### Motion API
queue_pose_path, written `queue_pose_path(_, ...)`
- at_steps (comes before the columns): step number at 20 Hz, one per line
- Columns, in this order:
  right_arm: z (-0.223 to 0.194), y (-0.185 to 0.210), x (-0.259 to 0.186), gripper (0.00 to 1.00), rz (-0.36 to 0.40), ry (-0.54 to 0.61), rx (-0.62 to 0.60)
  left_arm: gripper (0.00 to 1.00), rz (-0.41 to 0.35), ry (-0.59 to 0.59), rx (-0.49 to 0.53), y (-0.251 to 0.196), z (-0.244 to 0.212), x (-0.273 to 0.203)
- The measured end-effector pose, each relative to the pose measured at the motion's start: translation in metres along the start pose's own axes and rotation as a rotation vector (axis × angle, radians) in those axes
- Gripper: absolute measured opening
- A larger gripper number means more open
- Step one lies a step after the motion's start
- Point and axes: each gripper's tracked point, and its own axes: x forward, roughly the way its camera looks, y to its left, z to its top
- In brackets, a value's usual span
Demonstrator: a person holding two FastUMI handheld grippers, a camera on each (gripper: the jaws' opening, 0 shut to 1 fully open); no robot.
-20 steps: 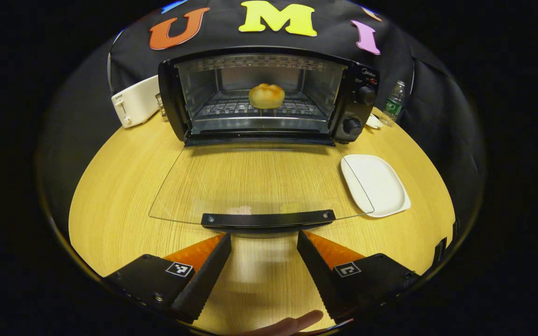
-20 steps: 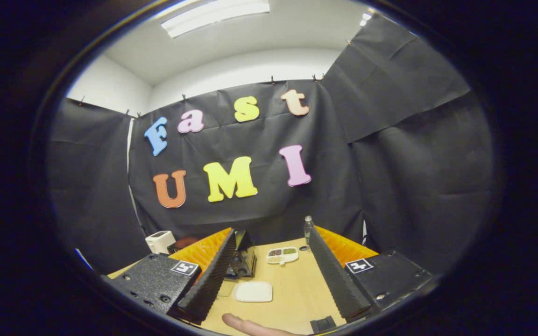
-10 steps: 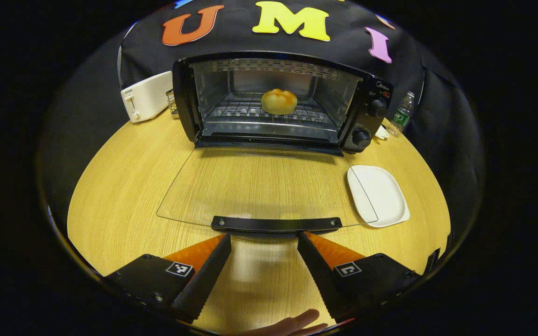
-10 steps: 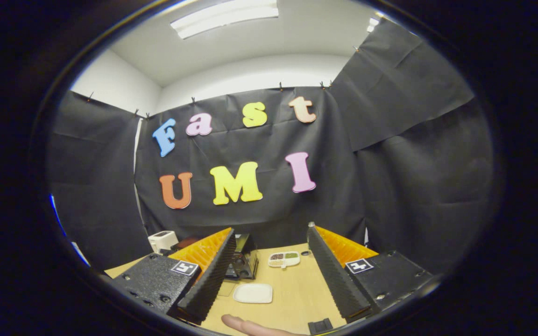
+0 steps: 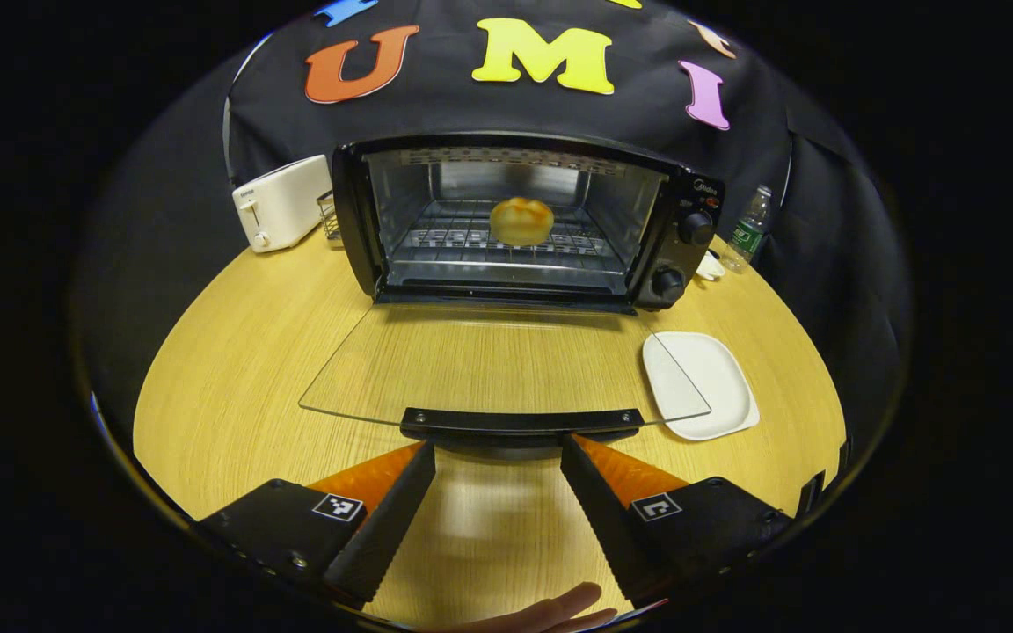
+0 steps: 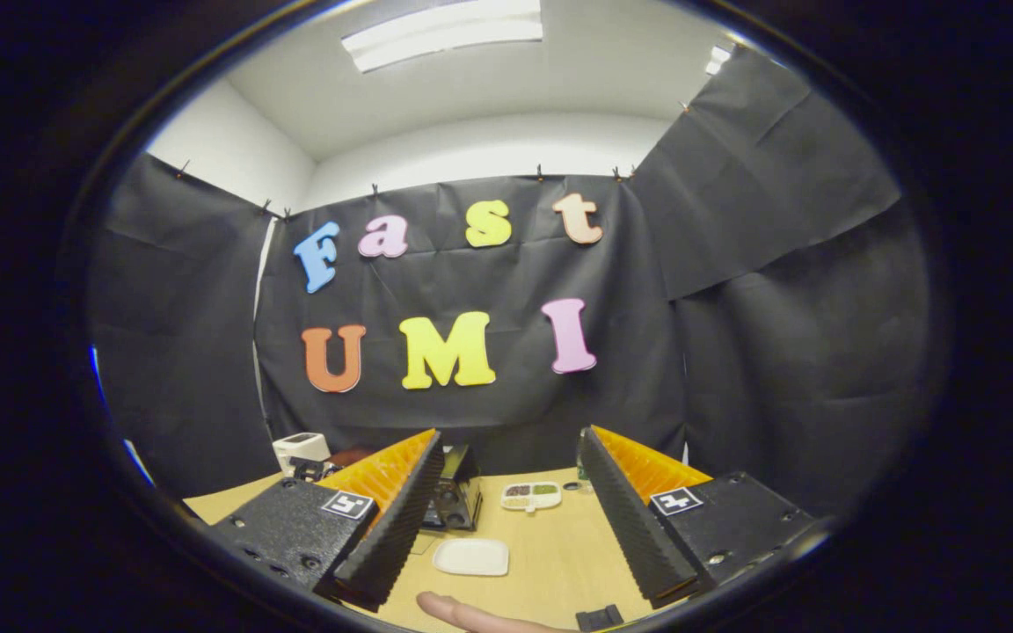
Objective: Open the electric oven with the left hand, put the food in, and close the electric oven.
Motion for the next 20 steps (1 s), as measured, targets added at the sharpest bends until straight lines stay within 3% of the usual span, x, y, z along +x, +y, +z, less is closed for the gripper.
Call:
queue_pose_path(10,-0.021,0.007,0.006,0.96,0.019,0.046,-0.013,0.95,-0.010,-0.063,-0.002,-0.001,0.027,-0.012)
queue_pose_path(11,-0.021,0.006,0.006,0.96,0.017,0.050,-0.010,0.87,-0.009,-0.070,-0.001,-0.001,0.030,-0.014)
queue_pose_path(12,-0.021,0.006,0.006,0.96,0.016,0.052,-0.010,0.95,-0.009,-0.081,0.001,-0.001,0.036,-0.014)
queue_pose_path(20,-0.012,0.008,-0.003,0.96,0.043,0.018,-0.039,0.97,-0.053,-0.288,-0.004,-0.005,0.085,-0.019)
